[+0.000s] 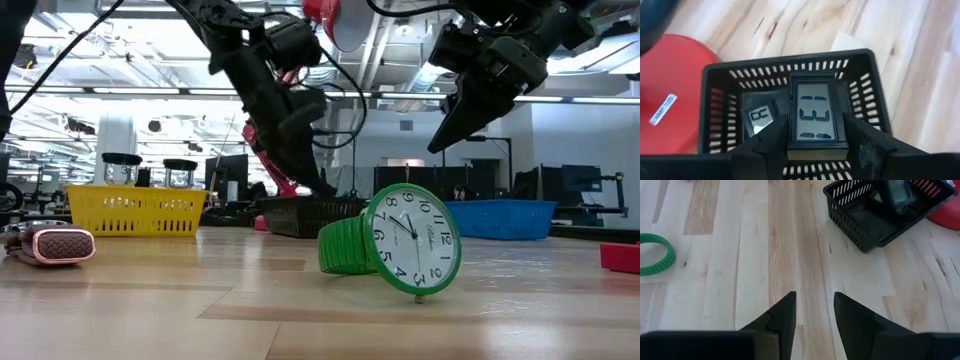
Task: Pick & Place Office items
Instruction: Put the black digital clock into the black bin
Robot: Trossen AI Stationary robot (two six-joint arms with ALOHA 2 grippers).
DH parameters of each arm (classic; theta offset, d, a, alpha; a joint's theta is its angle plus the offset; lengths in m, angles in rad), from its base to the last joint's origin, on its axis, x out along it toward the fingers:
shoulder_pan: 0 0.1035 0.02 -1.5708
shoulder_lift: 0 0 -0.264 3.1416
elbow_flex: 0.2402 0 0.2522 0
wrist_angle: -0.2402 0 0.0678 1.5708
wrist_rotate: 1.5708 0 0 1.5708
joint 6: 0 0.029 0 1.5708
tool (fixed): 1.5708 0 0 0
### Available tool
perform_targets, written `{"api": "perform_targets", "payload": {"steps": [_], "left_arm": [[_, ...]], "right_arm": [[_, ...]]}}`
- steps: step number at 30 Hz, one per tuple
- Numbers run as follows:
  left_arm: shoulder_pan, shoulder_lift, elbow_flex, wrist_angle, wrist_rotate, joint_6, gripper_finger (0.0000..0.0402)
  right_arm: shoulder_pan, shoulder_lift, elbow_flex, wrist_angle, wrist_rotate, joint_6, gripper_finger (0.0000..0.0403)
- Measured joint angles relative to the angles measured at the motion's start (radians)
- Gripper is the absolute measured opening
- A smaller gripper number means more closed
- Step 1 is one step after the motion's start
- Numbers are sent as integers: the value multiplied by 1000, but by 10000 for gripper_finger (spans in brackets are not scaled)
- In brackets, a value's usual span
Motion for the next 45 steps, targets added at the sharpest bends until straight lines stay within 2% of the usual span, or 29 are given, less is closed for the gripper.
{"api": "perform_targets", "payload": {"steps": [3, 10, 30, 37, 45], "left_arm": [[-3, 45, 5, 2, -58, 2, 163], [20, 113, 18, 7, -46, -18, 163], [44, 115, -10, 14, 27, -28, 163], [42, 109, -89, 140, 18, -27, 164], [45, 112, -91, 152, 33, 51, 192]], "right_arm": [[-1, 0, 0, 1, 0, 0, 123], [-6, 0, 0, -1, 0, 0, 123], [-6, 0, 0, -7, 0, 0, 123], [-5, 0, 0, -7, 0, 0, 123], [-5, 0, 0, -7, 0, 1, 123]]}}
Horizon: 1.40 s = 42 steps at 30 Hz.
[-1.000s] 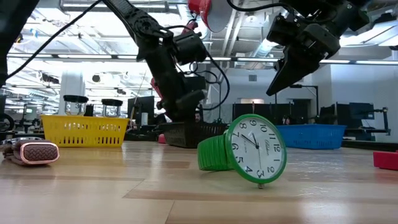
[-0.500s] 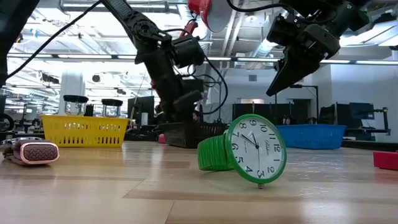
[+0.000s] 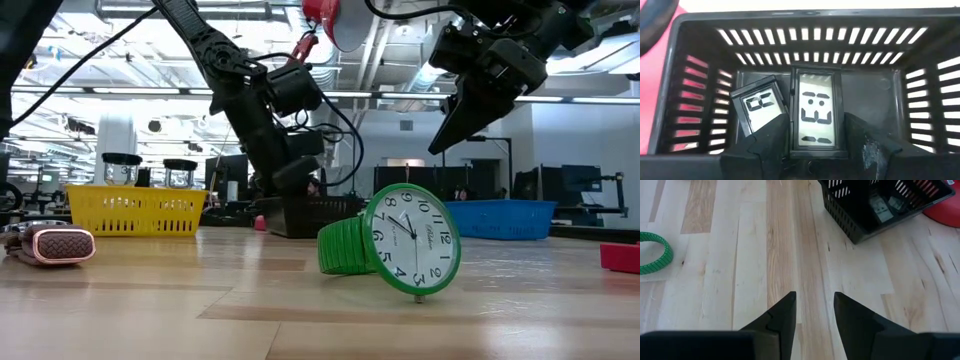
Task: Pick & Place Office items
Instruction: Put the black digital clock into the black bin, then put the white wrist watch into the blue bin
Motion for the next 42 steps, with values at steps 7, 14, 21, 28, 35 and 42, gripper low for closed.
{"api": "perform_targets", "payload": {"steps": [7, 14, 21, 28, 35, 42], "left_arm": [[0, 0, 0, -2, 5, 11, 220], [0, 0, 0, -2, 3, 12, 232], [0, -22, 0, -17, 0, 13, 250], [0, -64, 0, -40, -2, 12, 255], [0, -79, 1, -42, -4, 12, 255], [-1, -83, 1, -43, -3, 12, 242]], "right_arm": [[0, 0, 0, 0, 0, 0, 123], [0, 0, 0, 0, 0, 0, 123], [0, 0, 0, -1, 0, 0, 123], [0, 0, 0, -5, 0, 0, 123], [1, 0, 0, -7, -1, 0, 123], [1, 0, 0, -7, -1, 0, 123]]}}
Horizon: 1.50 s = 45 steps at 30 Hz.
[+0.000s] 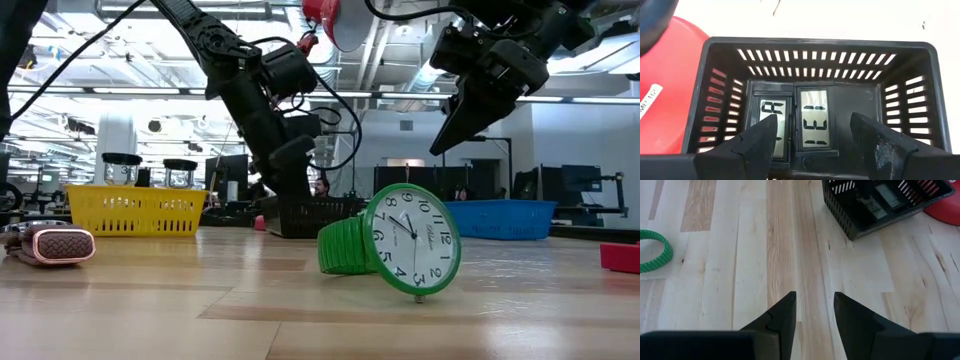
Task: Pick & Place Office items
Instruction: Put the white wrist watch into the blue bin
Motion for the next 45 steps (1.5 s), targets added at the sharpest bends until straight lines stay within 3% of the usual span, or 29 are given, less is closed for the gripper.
{"api": "perform_targets", "payload": {"steps": [12, 25, 36, 45], "left_arm": [[-8, -175, -2, -21, 2, -15, 172], [-95, -390, -10, -53, 5, -16, 139], [-226, -492, -150, -27, 5, -16, 119], [-323, -497, -284, 111, 5, -19, 111]], "right_arm": [[0, 0, 0, 8, 0, 0, 123], [0, 0, 0, 15, 0, 0, 123], [0, 1, 0, 29, 0, 0, 123], [0, 1, 0, 58, 0, 0, 123]]}}
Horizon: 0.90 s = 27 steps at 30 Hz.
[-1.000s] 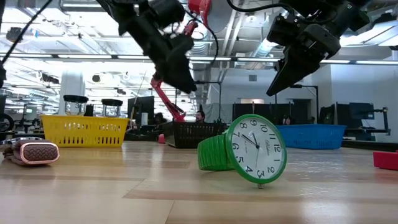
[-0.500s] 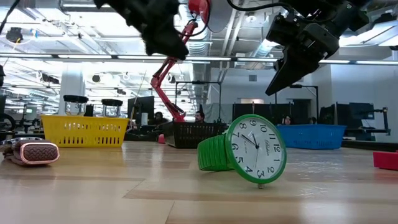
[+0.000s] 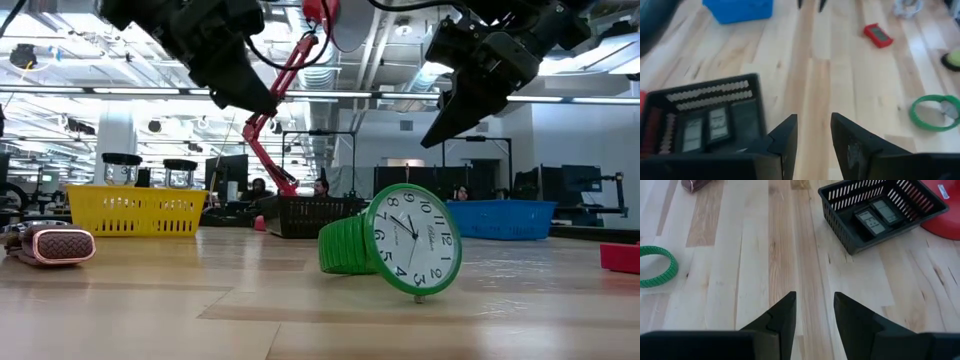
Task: Pick & Place Office items
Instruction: Put the white wrist watch into the blue bin
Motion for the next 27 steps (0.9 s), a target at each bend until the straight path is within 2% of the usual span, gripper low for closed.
{"api": "perform_targets", "payload": {"steps": [8, 19, 27], "left_arm": [[-52, 0, -61, 78, 0, 5, 110], [-48, 0, -69, 88, 0, 7, 110], [-48, 0, -69, 95, 0, 8, 110]], "right_arm": [[0, 0, 0, 9, 0, 0, 123], [1, 0, 0, 9, -3, -1, 123], [85, -7, 0, -85, -22, -8, 123]]}}
